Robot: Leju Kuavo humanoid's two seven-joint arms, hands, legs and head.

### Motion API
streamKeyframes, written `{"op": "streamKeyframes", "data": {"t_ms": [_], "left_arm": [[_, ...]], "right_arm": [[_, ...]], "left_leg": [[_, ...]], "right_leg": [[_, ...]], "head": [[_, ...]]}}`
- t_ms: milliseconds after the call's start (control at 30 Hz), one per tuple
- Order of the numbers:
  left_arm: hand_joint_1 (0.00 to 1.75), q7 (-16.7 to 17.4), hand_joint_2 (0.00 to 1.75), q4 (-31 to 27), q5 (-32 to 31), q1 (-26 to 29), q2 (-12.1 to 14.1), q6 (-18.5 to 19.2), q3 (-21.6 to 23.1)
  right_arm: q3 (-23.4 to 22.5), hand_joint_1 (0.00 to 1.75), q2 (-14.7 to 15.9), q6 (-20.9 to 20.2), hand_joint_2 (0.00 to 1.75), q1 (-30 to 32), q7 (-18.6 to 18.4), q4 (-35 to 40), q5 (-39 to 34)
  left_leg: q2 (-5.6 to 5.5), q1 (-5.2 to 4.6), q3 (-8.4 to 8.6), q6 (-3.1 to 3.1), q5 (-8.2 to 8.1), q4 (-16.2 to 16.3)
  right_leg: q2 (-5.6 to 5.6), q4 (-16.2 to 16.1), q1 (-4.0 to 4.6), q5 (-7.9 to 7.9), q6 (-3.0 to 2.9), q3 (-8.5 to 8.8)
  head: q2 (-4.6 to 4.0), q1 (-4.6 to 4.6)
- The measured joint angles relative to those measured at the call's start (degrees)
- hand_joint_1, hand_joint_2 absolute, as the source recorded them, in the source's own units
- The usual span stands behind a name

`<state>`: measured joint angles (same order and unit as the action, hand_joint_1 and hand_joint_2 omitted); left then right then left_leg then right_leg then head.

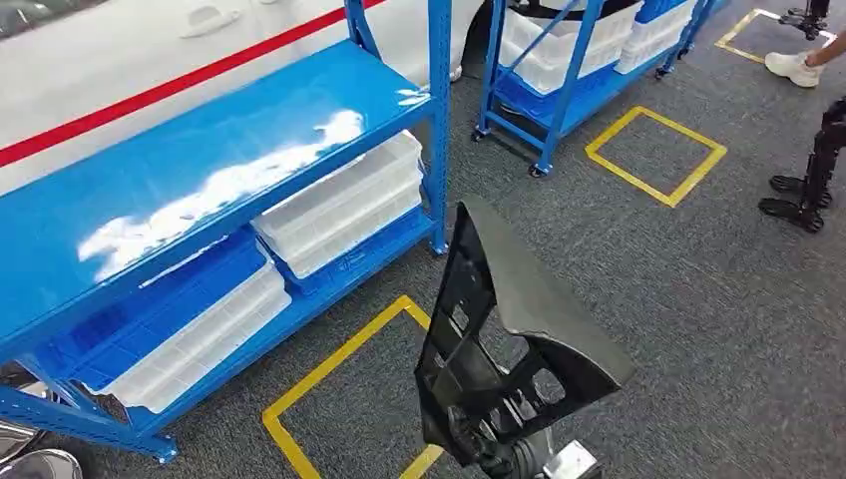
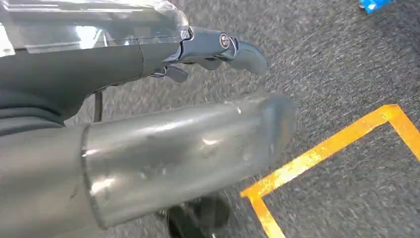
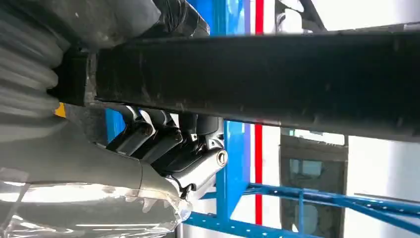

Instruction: Take the parts from the cabinet and place them on the table.

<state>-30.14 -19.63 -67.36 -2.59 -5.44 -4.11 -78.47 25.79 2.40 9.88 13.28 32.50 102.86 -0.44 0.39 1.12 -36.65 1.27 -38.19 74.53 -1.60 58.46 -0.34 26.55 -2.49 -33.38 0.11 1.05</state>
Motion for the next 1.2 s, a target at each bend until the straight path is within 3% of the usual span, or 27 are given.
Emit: {"op": "streamKeyframes", "data": {"t_ms": [33,67,133,167,200,233,300,333,367,400,467,500,533,567,633,667,700,833,867,900,933,1000,1033,1067,1133,1167,1200], "left_arm": [[0.00,-0.1,0.00,0.3,0.1,0.0,0.4,-0.2,0.1],[0.00,-0.3,0.00,0.6,0.2,0.1,0.7,-0.1,0.1],[0.00,-0.7,0.00,0.9,1.2,0.0,1.0,0.0,0.1],[0.00,-1.0,0.00,1.0,2.1,0.0,1.2,0.1,0.0],[0.00,-1.1,0.00,1.1,2.7,0.0,1.5,0.3,-0.1],[0.00,-1.3,0.00,1.2,3.3,0.0,1.7,0.3,-0.3],[0.00,-1.6,0.00,1.2,4.5,-0.3,1.7,0.5,-0.6],[0.00,-1.7,0.00,1.2,5.0,-0.4,1.7,0.5,-0.8],[0.00,-1.7,0.00,1.3,5.5,-0.5,1.6,0.6,-1.2],[0.00,-1.8,0.00,1.3,5.9,-0.5,1.6,0.6,-1.6],[0.00,-1.5,0.00,1.3,6.3,-0.4,1.5,0.4,-2.1],[0.00,-1.2,0.00,1.4,6.4,-0.4,1.5,0.2,-2.3],[0.00,-0.9,0.00,1.6,6.6,-0.5,1.5,0.0,-2.6],[0.00,-0.8,0.00,1.7,6.6,-0.5,1.4,-0.1,-2.8],[0.00,-0.8,0.00,1.9,6.0,-0.8,1.2,-0.3,-2.8],[0.00,-0.9,0.00,2.0,5.4,-0.9,1.2,-0.3,-2.8],[0.00,-1.0,0.00,2.0,5.0,-0.9,1.2,-0.3,-2.8],[0.00,-1.3,0.00,2.2,4.4,-1.4,1.1,-0.6,-2.7],[0.00,-1.5,0.00,2.2,4.1,-1.6,1.1,-0.5,-2.6],[0.00,-1.8,0.00,2.3,3.8,-1.7,1.1,-0.3,-2.4],[0.00,-2.1,0.00,2.4,3.6,-1.7,1.1,-0.1,-2.2],[0.00,-2.4,0.00,2.6,3.1,-1.7,1.1,0.0,-1.7],[0.00,-2.5,0.00,2.6,3.1,-1.7,1.1,-0.1,-1.5],[0.00,-2.6,0.00,2.7,3.0,-1.7,0.9,-0.2,-1.3],[0.00,-2.8,0.00,2.7,3.0,-1.7,0.7,-0.3,-1.1],[0.00,-2.8,0.00,2.7,3.1,-1.7,0.7,-0.4,-1.0],[0.00,-2.9,0.00,2.7,3.1,-1.7,0.7,-0.5,-1.0]], "right_arm": [[0.0,1.75,-0.2,-0.7,1.75,-0.2,0.1,-0.6,0.0],[0.0,1.75,-0.2,-1.3,1.75,-0.3,0.2,-1.1,0.0],[0.0,1.75,-0.6,-1.7,1.75,-0.6,0.5,-1.8,-0.2],[0.0,1.75,-1.0,-2.1,1.75,-0.8,0.9,-2.4,-0.5],[0.0,1.75,-1.3,-2.3,1.75,-1.2,1.3,-2.7,-0.6],[0.0,1.75,-1.4,-2.5,1.75,-1.4,1.6,-3.1,-0.7],[0.0,1.75,-1.6,-2.6,1.75,-1.3,2.3,-3.5,-1.0],[0.0,1.75,-1.6,-2.6,1.75,-1.4,2.4,-3.8,-1.0],[0.0,1.75,-1.6,-2.6,1.75,-1.3,2.5,-3.9,-1.0],[0.0,1.75,-1.6,-2.6,1.75,-1.5,2.7,-4.0,-1.0],[0.1,1.75,-1.6,-2.6,1.75,-1.9,3.0,-4.3,-1.0],[0.2,1.75,-1.6,-2.6,1.75,-1.8,3.0,-4.4,-1.0],[0.3,1.75,-1.6,-2.7,1.75,-1.8,3.0,-4.6,-1.0],[0.3,1.75,-1.6,-2.7,1.75,-1.8,3.0,-4.8,-1.0],[0.3,1.75,-1.6,-2.6,1.75,-1.9,3.0,-4.9,-1.0],[0.3,1.75,-1.6,-2.6,1.75,-1.9,3.0,-4.9,-0.8],[0.3,1.75,-1.6,-2.6,1.75,-2.2,3.0,-4.9,-0.6],[0.3,1.75,-1.6,-2.5,1.75,-2.3,3.0,-4.8,-0.3],[0.3,1.75,-1.6,-2.5,1.75,-2.3,3.0,-4.8,-0.1],[0.3,1.75,-1.7,-2.5,1.75,-2.3,3.0,-4.7,0.0],[0.3,1.75,-1.7,-2.3,1.75,-2.6,3.0,-4.7,0.0],[0.3,1.75,-1.7,-1.8,1.75,-2.4,2.9,-4.5,0.0],[0.3,1.75,-1.7,-1.2,1.75,-2.0,3.1,-4.3,-0.2],[0.3,1.75,-1.6,-0.8,1.75,-1.4,3.5,-4.2,-0.5],[0.2,1.75,-1.2,0.0,1.75,-0.2,4.2,-4.0,-0.9],[0.2,1.75,-1.1,0.5,1.75,0.3,4.4,-3.7,-1.1],[0.2,1.75,-1.0,1.0,1.75,0.6,4.5,-3.5,-1.4]], "left_leg": [[-0.04,-0.02,-0.69,-0.17,0.42,1.2],[-0.10,-0.12,-0.09,-0.52,2.15,-0.4],[-1.02,-0.52,3.88,-1.51,7.44,-9.0],[-3.77,-0.64,6.29,-2.31,9.88,-14.3],[-6.11,-0.48,6.77,-2.97,9.44,-16.2],[-5.52,-0.65,6.99,-2.59,9.25,-17.2],[-4.43,-0.98,7.04,-2.77,9.40,-17.1],[-3.64,-0.80,7.27,-2.89,9.93,-17.9],[-2.50,-0.32,7.68,-2.93,10.51,-18.7],[-1.89,-0.39,7.75,-3.34,10.62,-19.0],[-0.06,-0.53,7.69,-3.35,10.57,-19.0],[0.85,-0.54,7.64,-3.36,10.48,-18.9],[1.76,-0.51,7.61,-3.28,10.41,-18.9],[2.63,-0.47,7.69,-3.11,10.29,-18.9],[3.93,-0.35,8.00,-2.64,9.93,-18.7],[4.53,-0.31,8.23,-2.21,9.55,-18.4],[4.90,-0.69,8.26,-1.77,9.25,-18.2],[7.04,-0.71,8.83,-0.53,8.82,-18.1],[6.32,-0.31,8.59,-0.11,8.14,-17.8],[3.27,-0.18,8.17,0.02,6.62,-16.1],[1.45,-0.05,6.62,0.01,4.31,-12.4],[0.06,-0.03,1.59,0.06,-0.20,-1.9],[0.03,-0.03,0.10,-0.02,-0.55,0.8],[-0.01,-0.03,-0.08,-0.22,0.64,0.6],[-0.48,-0.06,2.97,-0.85,5.72,-6.8],[-1.74,-0.06,5.54,-1.29,8.74,-12.6],[-4.78,-0.10,6.83,-1.74,9.07,-15.7]], "right_leg": [[-0.63,0.1,0.21,-0.06,-0.07,-0.06],[-1.31,0.2,0.41,-0.08,-0.08,-0.07],[-2.72,0.3,0.79,-0.12,-0.05,0.16],[-3.33,0.3,0.60,-0.16,-0.03,0.13],[-3.90,0.6,1.11,-0.30,0.25,-0.14],[-4.59,0.7,0.65,-0.50,0.56,-0.69],[-6.05,0.4,0.13,-1.03,1.48,-1.19],[-6.91,0.3,0.38,-1.31,1.95,-1.37],[-4.10,1.2,0.49,-0.68,1.93,-1.54],[-0.96,3.5,0.73,1.29,2.23,-2.75],[0.94,11.8,0.27,5.81,2.86,-6.78],[1.07,15.7,-0.01,7.27,3.16,-8.72],[1.18,17.8,-0.28,7.44,3.46,-9.76],[1.39,16.6,-0.59,6.04,3.75,-9.11],[2.37,7.9,-1.02,1.48,4.01,-4.22],[4.32,2.0,-1.03,-0.55,4.05,-0.75],[6.52,1.2,-0.40,0.77,3.30,-0.35],[4.03,0.9,-0.19,0.21,1.69,-0.92],[3.33,0.5,-0.64,-0.08,1.19,-0.69],[2.88,0.4,-0.59,-0.15,0.85,-0.74],[2.34,0.4,-0.50,-0.24,0.50,-0.85],[0.71,0.5,-0.12,-0.33,0.25,-1.01],[-0.06,0.5,0.07,-0.35,0.17,-1.02],[-0.87,0.5,0.23,-0.35,0.17,-0.94],[-2.49,0.6,0.46,-0.35,0.17,-0.76],[-3.37,0.7,0.51,-0.36,0.18,-0.64],[-3.96,0.7,0.28,-0.41,0.27,-0.76]], "head": [[-0.02,0.00],[-0.02,0.02],[-0.02,0.02],[-0.02,0.02],[-0.02,0.00],[-0.02,0.02],[0.00,0.02],[0.00,0.02],[-0.02,0.02],[-0.02,0.07],[-0.02,0.02],[-0.02,0.04],[-0.02,0.02],[-0.02,0.04],[-0.02,0.02],[-0.02,0.04],[-0.02,0.02],[-0.02,0.02],[-0.02,0.02],[-0.02,0.02],[-0.02,0.00],[-0.02,0.02],[-0.02,0.02],[-0.02,0.00],[-0.02,0.00],[-0.02,0.02],[-0.02,0.02]]}}
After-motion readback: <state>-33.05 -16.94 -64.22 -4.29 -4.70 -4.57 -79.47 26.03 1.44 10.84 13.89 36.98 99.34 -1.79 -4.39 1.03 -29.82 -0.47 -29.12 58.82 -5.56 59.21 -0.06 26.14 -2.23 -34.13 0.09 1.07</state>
